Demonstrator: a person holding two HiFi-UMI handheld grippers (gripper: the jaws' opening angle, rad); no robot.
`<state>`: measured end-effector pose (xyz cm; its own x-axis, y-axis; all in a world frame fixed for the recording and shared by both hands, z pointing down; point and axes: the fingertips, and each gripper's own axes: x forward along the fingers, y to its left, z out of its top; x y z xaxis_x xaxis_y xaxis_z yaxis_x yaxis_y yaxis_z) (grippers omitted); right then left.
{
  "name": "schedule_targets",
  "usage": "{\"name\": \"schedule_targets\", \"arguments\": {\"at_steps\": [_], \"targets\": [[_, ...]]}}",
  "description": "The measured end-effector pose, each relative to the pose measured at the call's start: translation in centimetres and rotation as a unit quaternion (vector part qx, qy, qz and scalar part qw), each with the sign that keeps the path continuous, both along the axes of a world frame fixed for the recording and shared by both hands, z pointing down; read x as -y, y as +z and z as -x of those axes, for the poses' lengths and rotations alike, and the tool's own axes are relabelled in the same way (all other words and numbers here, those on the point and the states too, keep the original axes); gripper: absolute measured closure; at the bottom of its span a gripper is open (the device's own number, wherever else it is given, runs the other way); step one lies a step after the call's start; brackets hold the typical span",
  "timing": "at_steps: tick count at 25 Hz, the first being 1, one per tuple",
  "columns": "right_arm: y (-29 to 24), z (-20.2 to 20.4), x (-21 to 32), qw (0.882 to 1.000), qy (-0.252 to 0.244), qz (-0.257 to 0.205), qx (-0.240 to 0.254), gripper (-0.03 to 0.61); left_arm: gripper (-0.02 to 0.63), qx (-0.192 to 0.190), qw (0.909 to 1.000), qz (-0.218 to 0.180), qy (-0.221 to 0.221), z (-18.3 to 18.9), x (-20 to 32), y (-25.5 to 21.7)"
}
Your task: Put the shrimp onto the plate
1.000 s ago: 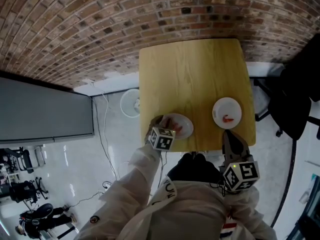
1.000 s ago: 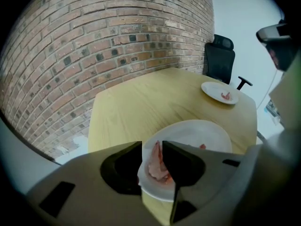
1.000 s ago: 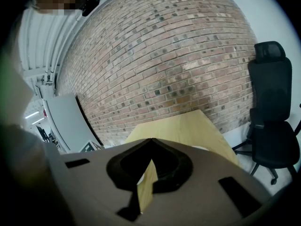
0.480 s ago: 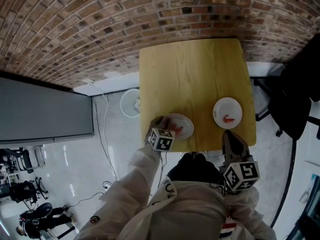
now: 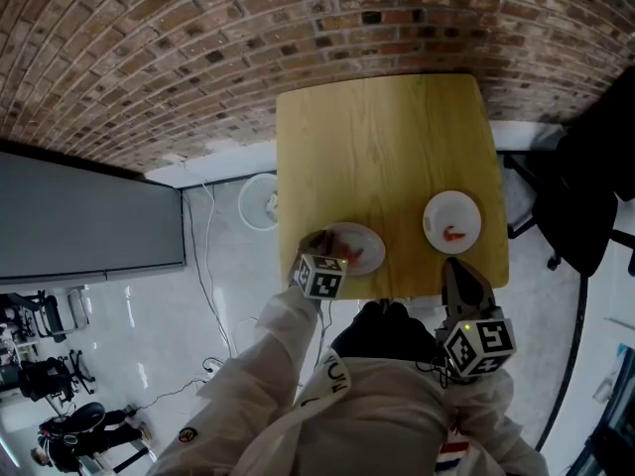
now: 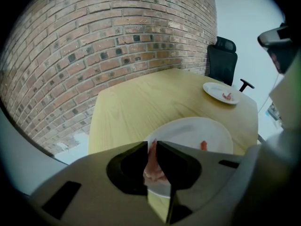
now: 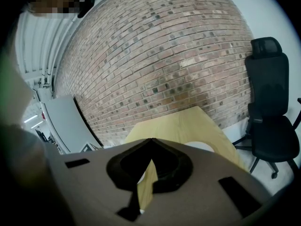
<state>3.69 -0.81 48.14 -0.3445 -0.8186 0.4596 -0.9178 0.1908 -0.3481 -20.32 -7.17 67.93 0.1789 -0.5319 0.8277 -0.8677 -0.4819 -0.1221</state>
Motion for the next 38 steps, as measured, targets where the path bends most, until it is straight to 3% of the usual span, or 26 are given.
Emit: {"name": "schedule_targets", "arguments": {"at_steps": [13,38], "targets": [[0.2,-0.1,-0.1,1.0,0.003,0.005,0.001,0.555,0.552,-0.026,0.9993,0.004,-0.025,0.3,0.1,-0.4],[-0.7,1.5,-2.2,1.0,0.027,-0.004,-0.002,0.555,0.552,-0.038,0.999,-0.023,0.008,0.1,-0.2,-2.5]]}}
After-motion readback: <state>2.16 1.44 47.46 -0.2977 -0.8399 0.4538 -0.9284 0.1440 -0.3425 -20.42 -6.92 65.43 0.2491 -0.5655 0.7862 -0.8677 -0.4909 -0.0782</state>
